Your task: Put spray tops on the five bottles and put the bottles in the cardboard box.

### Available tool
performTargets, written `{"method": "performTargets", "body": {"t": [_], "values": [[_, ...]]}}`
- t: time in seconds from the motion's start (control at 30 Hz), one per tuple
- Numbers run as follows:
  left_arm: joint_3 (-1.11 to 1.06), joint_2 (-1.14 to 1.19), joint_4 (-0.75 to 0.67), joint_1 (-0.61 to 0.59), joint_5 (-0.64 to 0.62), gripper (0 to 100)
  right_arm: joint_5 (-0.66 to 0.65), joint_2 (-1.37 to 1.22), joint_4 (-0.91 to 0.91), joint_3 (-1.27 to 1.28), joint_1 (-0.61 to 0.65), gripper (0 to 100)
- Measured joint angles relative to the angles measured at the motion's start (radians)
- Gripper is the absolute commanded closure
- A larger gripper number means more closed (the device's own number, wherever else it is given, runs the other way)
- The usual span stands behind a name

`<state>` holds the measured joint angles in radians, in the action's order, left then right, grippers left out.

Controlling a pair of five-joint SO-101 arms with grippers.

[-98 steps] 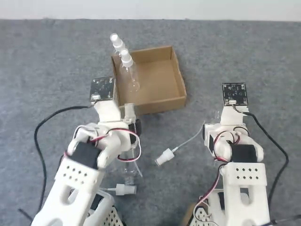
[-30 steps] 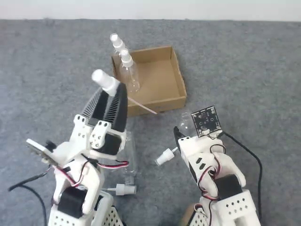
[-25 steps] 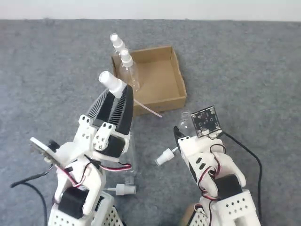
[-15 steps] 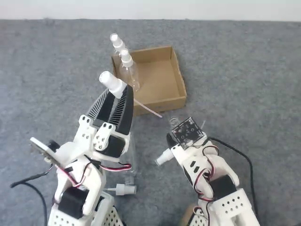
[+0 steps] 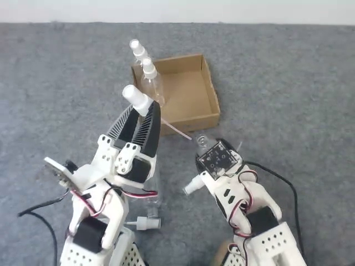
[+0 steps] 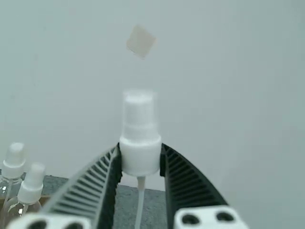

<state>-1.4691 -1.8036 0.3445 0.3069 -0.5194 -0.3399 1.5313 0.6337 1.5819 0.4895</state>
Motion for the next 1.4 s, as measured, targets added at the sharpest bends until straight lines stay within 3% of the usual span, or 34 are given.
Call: {"method": "performTargets", "body": {"t": [0.3,1.4], "values": [[-0.094,0.000,-0.118,0.000,0.046,99,-0.021,0.258,-0.003,0.083,-0.005,98.3],[-0.041,0.000,-0.115,0.069,0.048,99,-0.026,0.264,0.015,0.081,0.051,98.3]]}}
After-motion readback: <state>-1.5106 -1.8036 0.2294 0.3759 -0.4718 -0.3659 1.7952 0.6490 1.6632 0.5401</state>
